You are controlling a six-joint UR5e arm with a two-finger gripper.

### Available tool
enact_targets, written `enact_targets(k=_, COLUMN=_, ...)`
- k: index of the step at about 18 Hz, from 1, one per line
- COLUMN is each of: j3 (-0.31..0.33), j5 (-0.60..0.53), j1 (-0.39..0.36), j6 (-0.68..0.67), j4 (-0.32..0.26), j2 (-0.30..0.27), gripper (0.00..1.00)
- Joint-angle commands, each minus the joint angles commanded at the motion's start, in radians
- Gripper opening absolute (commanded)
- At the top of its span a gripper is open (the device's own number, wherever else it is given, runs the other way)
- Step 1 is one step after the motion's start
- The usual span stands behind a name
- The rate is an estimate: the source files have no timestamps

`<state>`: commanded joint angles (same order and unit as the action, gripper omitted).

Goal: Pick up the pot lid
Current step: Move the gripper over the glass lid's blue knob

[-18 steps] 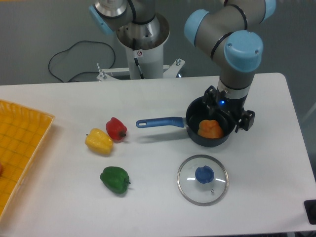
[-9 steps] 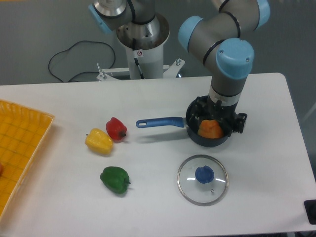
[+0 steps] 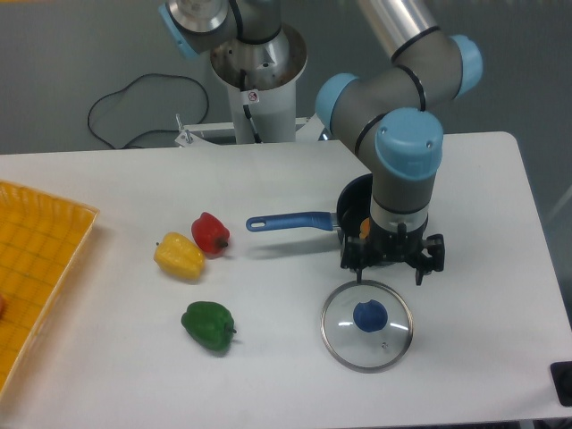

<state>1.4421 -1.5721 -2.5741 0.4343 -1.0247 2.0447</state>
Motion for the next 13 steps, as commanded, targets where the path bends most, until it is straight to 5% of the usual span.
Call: enact_targets(k=13, j3=-0.025, j5=-0.029, j1=0.023, j6=-0.206, j4=-0.006, j2=0.08, gripper=1.0)
